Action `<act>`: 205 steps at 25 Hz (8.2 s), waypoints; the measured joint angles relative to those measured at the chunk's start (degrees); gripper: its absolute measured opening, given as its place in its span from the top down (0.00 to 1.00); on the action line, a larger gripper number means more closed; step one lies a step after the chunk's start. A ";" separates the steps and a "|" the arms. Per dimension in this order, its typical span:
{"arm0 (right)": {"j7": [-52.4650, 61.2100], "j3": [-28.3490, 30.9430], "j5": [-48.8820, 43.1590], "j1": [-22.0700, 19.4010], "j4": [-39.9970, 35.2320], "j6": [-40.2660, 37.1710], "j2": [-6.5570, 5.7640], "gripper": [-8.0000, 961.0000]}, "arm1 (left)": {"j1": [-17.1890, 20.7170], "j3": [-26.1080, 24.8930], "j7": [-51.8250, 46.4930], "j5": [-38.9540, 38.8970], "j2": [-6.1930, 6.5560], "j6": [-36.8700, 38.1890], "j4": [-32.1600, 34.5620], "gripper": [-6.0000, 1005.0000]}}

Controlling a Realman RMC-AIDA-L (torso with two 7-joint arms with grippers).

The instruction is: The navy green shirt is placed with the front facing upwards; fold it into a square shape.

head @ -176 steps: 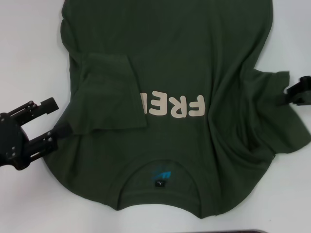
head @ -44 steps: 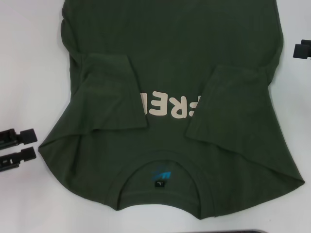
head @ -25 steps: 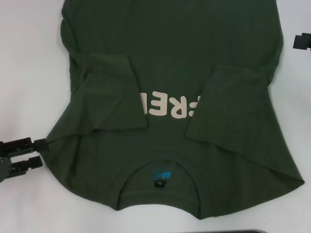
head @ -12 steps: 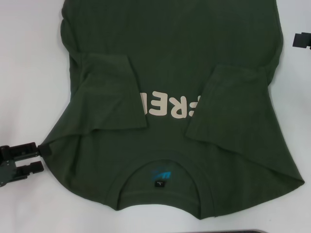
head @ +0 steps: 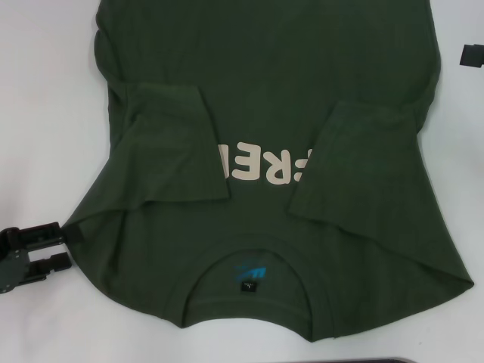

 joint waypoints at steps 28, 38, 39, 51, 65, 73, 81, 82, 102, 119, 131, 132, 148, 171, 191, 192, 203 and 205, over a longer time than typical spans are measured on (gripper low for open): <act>0.10 0.67 -0.01 -0.14 0.14 -0.14 -0.09 0.25 | -1.33 -0.32 -2.41 1.43 -0.15 -0.96 1.36 0.31; 0.12 1.81 0.00 -0.42 0.62 -0.35 -0.25 0.25 | -1.30 -0.48 -5.62 1.32 -0.20 -0.91 1.36 0.31; 0.12 1.81 0.00 -0.43 0.73 -0.32 -0.29 0.25 | -1.33 -0.48 -5.93 1.29 -0.22 -0.85 1.37 0.31; 0.12 1.81 -0.01 -0.40 0.84 -0.11 -0.35 0.25 | -0.53 -3.58 -6.94 1.35 0.03 -0.49 1.27 0.31; 0.73 1.81 -0.01 -0.22 0.86 -0.03 -0.79 0.25 | -0.15 -2.91 -7.03 1.55 -0.13 -0.39 1.45 0.31; 0.73 1.88 -0.01 -0.27 1.33 -0.22 -0.85 0.25 | -0.49 -2.85 -7.03 2.81 -0.28 -0.39 1.98 0.31; 0.73 1.90 -0.01 -0.27 1.74 -0.11 -0.97 0.25 | -1.09 -2.84 -6.97 2.84 -0.69 -0.45 1.98 0.34; 0.73 1.90 -0.01 -0.27 1.75 -0.11 -0.97 0.25 | -1.23 -2.84 -6.96 2.84 -0.73 -0.45 1.99 0.34; 0.73 2.60 -0.01 -0.05 1.71 -0.51 -1.06 0.25 | -4.23 -1.62 -6.79 3.03 -1.17 -1.71 3.41 0.42; 1.15 3.26 0.70 -0.57 2.25 -0.75 -1.14 0.25 | -4.61 -1.48 -3.79 2.79 -1.42 0.83 1.37 0.60; 7.03 2.59 -6.62 -0.53 1.89 -4.42 -4.37 0.25 | -4.82 -1.53 -3.15 2.48 -0.94 2.54 1.36 0.97; 8.25 2.55 -8.69 -0.50 2.05 -5.56 -5.37 0.25 | -4.93 -1.53 -3.15 2.45 -0.86 2.65 1.36 0.99; 16.38 -3.52 -27.03 -0.04 4.25 -10.37 -8.84 0.25 | -6.74 -1.56 -3.74 2.36 -0.85 2.88 0.67 0.99; 10.14 -9.27 -28.97 -0.71 8.47 -8.83 -4.81 0.25 | -7.41 -1.97 -3.87 2.37 -0.48 2.28 0.66 0.99; 11.10 -9.21 -32.23 -0.09 11.40 -4.34 -4.18 0.25 | -7.45 -1.97 -3.91 2.69 -0.50 1.24 1.05 0.99; 11.22 -9.29 -32.23 -0.09 11.40 -4.22 -4.13 0.25 | -7.45 -1.97 -3.92 2.69 -0.50 1.23 1.07 0.99; 11.53 -9.39 -32.22 0.40 12.50 -3.53 -3.90 0.26 | -7.32 -1.97 -3.96 2.79 -0.50 1.02 1.10 0.99; 11.54 -9.43 -32.56 0.64 12.84 -3.47 -3.86 0.26 | -7.28 -1.97 -3.96 2.79 -0.50 1.02 1.10 0.99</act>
